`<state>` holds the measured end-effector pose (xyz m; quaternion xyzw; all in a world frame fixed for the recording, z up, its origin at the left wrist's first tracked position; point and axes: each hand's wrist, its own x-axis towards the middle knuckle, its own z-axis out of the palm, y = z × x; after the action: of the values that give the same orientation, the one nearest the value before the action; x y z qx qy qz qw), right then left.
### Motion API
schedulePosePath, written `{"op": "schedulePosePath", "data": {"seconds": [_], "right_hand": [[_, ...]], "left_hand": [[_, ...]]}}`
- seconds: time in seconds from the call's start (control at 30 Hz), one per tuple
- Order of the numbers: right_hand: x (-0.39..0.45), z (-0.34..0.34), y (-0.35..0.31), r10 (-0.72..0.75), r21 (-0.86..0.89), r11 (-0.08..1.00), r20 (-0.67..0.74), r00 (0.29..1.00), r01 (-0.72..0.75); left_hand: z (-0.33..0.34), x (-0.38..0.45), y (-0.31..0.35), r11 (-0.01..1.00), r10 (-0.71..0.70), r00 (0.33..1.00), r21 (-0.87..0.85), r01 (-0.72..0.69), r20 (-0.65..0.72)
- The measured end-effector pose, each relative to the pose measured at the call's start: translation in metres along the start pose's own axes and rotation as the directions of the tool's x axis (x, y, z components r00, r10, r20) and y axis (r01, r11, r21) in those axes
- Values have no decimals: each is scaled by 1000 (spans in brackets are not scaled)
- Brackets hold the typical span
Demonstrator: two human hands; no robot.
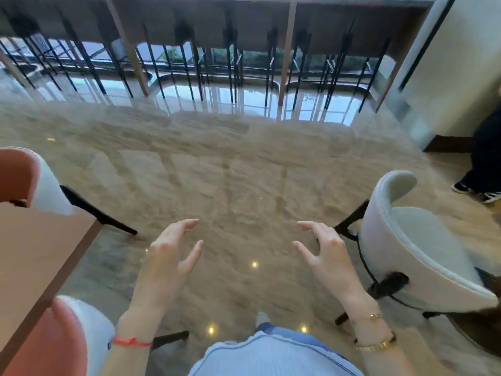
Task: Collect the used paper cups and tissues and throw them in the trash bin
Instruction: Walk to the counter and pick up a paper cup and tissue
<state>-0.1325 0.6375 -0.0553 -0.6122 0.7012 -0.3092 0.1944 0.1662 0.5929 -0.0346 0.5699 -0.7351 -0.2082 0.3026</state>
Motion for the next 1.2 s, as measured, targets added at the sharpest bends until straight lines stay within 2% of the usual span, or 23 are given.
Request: {"op": "schedulePosePath", "data": {"seconds": [0.2,0.43,0.77,1.07,1.2], "right_hand": [[159,8,4,-91,29,996,80,993,89],[323,63,13,-137,60,990,157,978,129],[591,112,-20,-140,63,989,101,985,134],[787,152,-23,-69,94,994,79,994,62],[891,179,-14,-75,81,994,79,994,69]], "left_hand": [[16,120,-17,996,-84,993,-1,85,-87],[37,260,-74,984,-179,975,-8,180,-129],[27,533,-137,990,-126,981,39,133,-145],[35,740,-196,989,-123,991,72,126,-47],[52,840,-226,990,-123,991,70,126,-44]]}}
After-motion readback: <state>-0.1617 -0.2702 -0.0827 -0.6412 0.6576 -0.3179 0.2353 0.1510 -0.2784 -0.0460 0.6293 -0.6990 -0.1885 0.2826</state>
